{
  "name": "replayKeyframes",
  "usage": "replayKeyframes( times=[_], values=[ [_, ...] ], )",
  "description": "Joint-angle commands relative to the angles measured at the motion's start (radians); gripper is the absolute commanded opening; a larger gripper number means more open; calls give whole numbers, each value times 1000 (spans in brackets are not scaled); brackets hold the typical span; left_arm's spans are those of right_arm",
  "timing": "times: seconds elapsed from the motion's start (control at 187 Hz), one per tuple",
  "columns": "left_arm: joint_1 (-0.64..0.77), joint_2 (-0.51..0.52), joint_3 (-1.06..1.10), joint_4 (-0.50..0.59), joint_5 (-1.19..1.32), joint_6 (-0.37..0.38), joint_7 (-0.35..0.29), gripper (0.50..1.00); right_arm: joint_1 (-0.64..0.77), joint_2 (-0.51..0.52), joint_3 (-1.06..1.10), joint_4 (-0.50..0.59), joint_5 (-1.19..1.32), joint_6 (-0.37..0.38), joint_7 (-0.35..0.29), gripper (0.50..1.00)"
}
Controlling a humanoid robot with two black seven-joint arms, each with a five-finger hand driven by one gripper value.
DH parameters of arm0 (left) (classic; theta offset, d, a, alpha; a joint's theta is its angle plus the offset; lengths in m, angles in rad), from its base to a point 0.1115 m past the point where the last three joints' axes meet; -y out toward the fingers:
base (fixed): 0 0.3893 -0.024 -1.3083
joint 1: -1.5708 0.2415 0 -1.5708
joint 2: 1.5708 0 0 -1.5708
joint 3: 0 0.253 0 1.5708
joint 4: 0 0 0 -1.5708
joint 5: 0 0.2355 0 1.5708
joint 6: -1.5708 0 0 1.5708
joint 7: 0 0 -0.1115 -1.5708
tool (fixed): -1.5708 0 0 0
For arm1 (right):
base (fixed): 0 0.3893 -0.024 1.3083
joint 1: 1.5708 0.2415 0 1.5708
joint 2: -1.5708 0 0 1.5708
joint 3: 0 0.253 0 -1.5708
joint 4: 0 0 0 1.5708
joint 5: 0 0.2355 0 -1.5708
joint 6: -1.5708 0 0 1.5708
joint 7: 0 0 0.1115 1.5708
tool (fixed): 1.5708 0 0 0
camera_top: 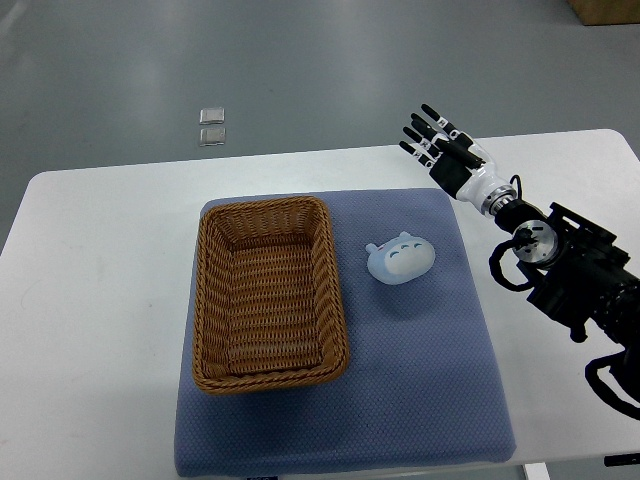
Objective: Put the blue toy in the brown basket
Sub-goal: 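Raise the right hand and swing it over the mat toward the toy, then lower the right hand onto the pale blue cat toy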
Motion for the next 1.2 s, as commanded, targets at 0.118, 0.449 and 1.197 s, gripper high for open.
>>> replayKeyframes(
  times=[0.118, 0.449, 1.197],
  values=[
    [2, 0, 1, -5, 0, 0, -1, 1000, 99, -111, -43, 149, -374, 0, -17, 919],
    [8, 0, 5, -12, -2, -6, 1, 1000, 180, -404, -43, 714, -1103, -19, -54, 919],
    [8, 0, 5, -6, 0, -4, 12, 1000, 131, -571, -186, 1039, -1422, -227, -121, 915]
  ],
)
